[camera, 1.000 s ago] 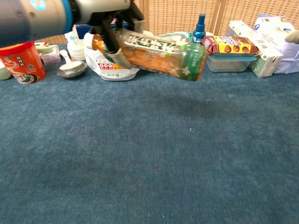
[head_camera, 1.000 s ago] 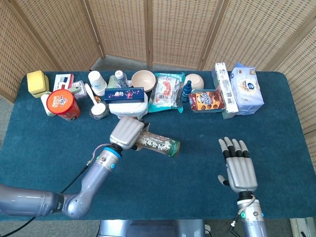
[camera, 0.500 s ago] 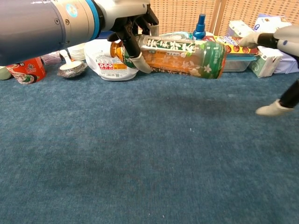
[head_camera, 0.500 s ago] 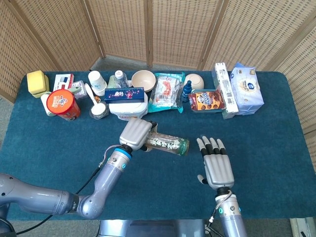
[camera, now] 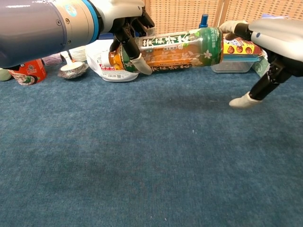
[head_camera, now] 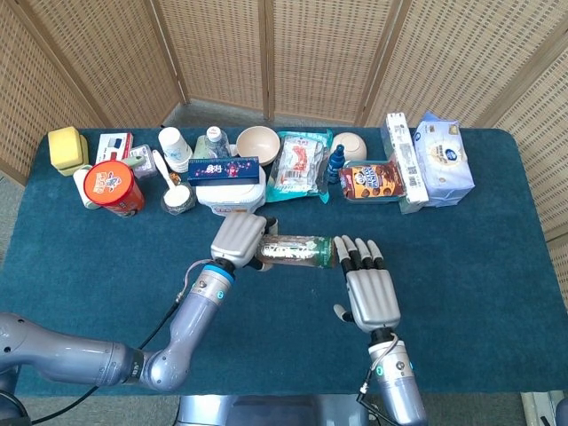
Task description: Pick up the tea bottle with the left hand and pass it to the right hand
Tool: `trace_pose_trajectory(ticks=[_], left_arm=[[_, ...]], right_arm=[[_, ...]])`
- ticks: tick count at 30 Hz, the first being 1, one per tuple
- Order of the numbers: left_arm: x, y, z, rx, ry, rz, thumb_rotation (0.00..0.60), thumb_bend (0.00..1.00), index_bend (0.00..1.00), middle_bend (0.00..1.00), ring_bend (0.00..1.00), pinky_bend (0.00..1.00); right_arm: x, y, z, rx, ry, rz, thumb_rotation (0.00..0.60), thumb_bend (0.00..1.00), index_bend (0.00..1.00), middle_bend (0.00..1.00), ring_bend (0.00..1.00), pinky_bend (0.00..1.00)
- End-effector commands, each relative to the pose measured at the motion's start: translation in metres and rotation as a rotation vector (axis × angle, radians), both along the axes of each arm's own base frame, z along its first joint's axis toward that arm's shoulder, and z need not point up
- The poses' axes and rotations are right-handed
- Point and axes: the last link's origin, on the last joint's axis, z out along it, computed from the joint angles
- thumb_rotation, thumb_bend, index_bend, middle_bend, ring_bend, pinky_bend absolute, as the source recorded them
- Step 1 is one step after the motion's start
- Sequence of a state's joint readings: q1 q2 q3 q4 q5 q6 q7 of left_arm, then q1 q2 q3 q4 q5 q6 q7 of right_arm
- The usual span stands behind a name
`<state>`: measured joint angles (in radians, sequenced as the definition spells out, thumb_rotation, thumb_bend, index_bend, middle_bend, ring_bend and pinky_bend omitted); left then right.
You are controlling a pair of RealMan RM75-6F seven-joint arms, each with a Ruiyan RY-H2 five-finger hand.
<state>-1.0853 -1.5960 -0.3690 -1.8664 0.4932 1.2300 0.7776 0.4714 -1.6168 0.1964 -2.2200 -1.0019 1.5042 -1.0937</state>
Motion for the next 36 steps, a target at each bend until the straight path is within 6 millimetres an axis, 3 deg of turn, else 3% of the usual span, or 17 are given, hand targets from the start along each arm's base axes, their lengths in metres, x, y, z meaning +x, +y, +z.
trace_pose_trajectory(ticks=[1, 14, 27, 36], left_arm=[[-0.001, -0.002, 0.003, -0.003, 0.025, 0.005, 0.6, 0.16, 0.58, 0.53, 0.52, 0.65], [-0.005, 0.0, 0.021, 0.026, 0.033, 0.006, 0.6, 0.16, 0.58, 0.53, 0.52, 0.65], [-0.004, -0.008, 0.004, -0.042, 0.06, 0.032, 0.6, 0.16, 0.57, 0.53, 0.51, 0.65], [0.003, -0.012, -0.009, -0.083, -0.011, 0.074, 0.6, 0.16, 0.57, 0.53, 0.51, 0.65]], right_arm=[[-0.008, -0.004, 0.003, -0.02, 0.034, -0.028, 0.6, 0.0, 0.0, 0.0, 0.0, 0.0], [-0.031, -0.012, 0.011, -0.013, 0.086, -0.087, 0.6, 0.0, 0.0, 0.0, 0.0, 0.0], [-0.025, -0.019, 0.013, -0.041, 0.091, -0.073, 0.6, 0.0, 0.0, 0.0, 0.0, 0.0], [-0.011, -0.013, 0.012, -0.036, -0.004, -0.008, 0.6, 0.0, 0.0, 0.0, 0.0, 0.0]])
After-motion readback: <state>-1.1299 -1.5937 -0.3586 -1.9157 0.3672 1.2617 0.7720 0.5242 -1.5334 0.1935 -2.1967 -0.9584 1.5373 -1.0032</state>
